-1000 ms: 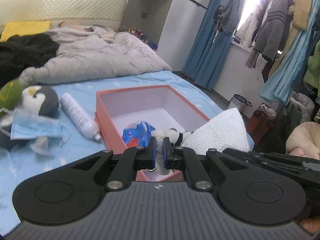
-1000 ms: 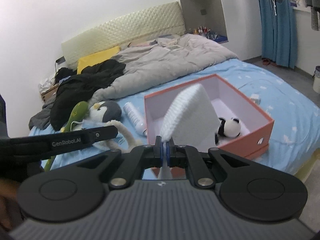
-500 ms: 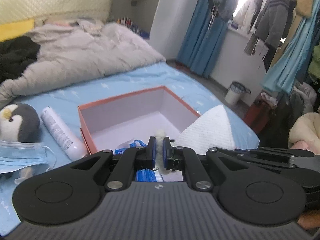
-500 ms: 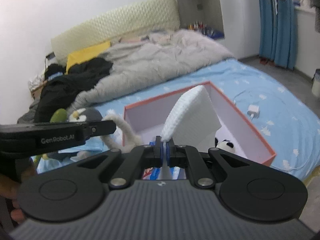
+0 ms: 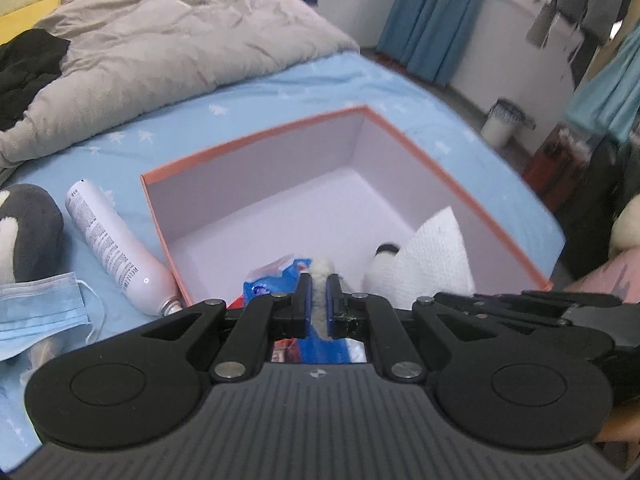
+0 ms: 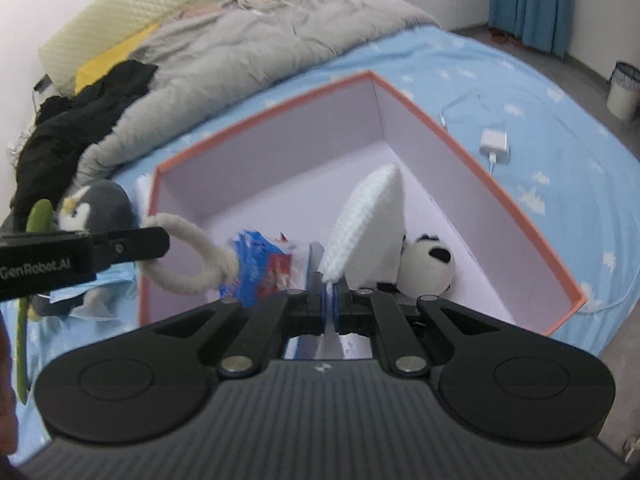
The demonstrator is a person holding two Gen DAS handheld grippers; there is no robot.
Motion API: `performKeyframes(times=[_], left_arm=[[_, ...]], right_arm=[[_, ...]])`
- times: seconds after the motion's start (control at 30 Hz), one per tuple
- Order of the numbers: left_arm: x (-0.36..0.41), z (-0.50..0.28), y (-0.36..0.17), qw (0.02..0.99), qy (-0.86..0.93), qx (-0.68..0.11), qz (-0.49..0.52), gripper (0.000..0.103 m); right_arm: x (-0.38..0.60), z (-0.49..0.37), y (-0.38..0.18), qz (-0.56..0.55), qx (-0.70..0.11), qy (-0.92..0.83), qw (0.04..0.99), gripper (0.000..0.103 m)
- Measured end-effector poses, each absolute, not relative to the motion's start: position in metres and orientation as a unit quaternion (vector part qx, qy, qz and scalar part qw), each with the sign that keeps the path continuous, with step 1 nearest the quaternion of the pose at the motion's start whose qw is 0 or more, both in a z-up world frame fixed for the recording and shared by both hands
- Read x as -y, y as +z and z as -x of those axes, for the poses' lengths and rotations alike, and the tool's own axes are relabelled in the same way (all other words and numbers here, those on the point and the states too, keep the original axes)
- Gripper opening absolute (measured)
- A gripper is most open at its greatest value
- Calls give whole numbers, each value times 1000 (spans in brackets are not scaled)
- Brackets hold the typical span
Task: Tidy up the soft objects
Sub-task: 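Carry the wipe and white item over the pink box with both tools, then open both tools to drop the wipe and white item into the box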
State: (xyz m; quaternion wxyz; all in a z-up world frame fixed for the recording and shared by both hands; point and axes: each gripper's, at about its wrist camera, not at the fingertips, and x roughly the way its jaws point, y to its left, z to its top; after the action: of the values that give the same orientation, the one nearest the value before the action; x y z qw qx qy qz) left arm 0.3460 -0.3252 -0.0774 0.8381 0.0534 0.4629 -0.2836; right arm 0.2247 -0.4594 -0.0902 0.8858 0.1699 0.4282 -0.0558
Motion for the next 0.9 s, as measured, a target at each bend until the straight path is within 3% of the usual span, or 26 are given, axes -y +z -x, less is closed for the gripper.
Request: performKeyframes(times=[0.3,0.4,0.43,0.47,0.5,0.9], left_arm=[[320,-348,-108,819,-273,-501,-54,9],[318,-346,-104,820,-277,-498,-52,22],[317,-344,-102,821,-280,-495,-50,31],[317,-342,-99,824,-280,-491,-49,33],[315,-340,-96,827,-280,-486,-48,34],[275,-296,-50,861,-288,-419,-19,34]], right_arm=[[461,-218,-107,-171,-441,-58,879,9],[461,-218,-104,-162,-443,-64,879,16],[462,-217,-102,-162,-442,-66,880,32],[462,-216,-99,-162,-438,-66,882,50],[462,-214,-96,-161,-431,-65,885,54],[447,-175,-63,-147,-376,-55,913,53]])
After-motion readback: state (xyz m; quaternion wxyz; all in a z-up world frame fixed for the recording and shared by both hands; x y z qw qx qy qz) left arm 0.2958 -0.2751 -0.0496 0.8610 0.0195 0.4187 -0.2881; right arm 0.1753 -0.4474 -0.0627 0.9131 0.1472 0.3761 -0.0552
